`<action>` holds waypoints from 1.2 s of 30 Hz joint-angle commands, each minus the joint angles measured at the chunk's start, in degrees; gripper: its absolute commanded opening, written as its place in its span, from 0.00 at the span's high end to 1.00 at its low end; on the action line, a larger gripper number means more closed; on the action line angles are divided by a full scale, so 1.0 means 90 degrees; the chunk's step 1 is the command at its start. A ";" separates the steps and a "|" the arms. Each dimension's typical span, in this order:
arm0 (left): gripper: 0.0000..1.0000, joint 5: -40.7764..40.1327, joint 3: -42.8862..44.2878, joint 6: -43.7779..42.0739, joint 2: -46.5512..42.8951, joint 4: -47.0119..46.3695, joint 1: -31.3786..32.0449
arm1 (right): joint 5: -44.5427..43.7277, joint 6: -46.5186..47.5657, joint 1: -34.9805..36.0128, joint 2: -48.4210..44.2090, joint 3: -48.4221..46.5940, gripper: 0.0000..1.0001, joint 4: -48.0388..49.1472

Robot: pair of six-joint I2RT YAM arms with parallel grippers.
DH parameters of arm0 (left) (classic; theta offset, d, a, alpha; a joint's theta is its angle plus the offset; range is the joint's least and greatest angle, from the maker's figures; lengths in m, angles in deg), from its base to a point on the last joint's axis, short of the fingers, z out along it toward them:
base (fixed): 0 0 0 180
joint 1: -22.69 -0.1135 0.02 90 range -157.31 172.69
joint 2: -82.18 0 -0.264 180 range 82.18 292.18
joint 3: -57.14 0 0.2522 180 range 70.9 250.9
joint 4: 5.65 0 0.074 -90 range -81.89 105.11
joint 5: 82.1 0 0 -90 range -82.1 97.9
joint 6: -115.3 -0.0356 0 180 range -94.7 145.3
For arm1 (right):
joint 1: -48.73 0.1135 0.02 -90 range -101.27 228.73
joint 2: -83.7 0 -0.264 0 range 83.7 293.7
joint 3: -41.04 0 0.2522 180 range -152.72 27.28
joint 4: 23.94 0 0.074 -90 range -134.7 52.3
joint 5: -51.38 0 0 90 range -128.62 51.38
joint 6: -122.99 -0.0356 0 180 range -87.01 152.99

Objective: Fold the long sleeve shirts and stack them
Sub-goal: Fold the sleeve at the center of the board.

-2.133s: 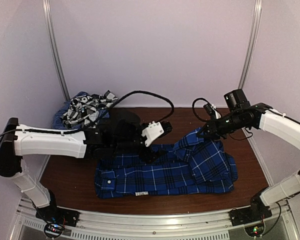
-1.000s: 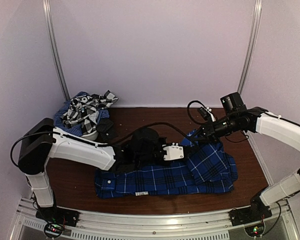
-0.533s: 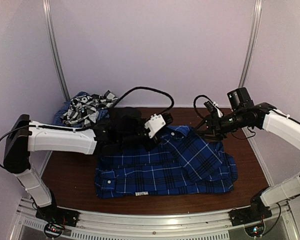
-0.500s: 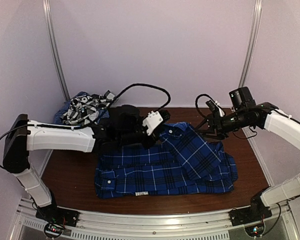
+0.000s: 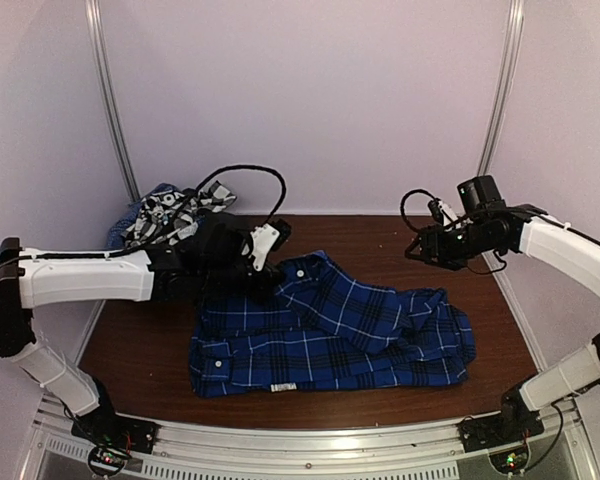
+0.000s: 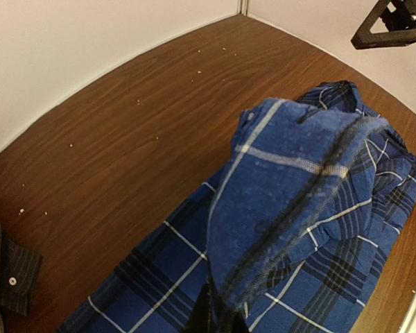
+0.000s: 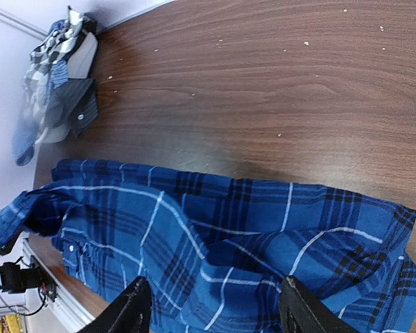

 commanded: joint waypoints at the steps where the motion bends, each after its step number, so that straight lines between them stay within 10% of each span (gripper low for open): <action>1: 1.00 0.0308 0.0025 0.0836 -0.0382 0.0169 0.0003 | -0.1112 0.0165 -0.0030 0.0540 0.0268 0.38 0.0770; 36: 1.00 0.1027 0.0429 0.2173 -0.1092 0.0632 -0.0783 | -0.1315 0.0320 -0.0333 0.1015 0.2031 0.35 0.1523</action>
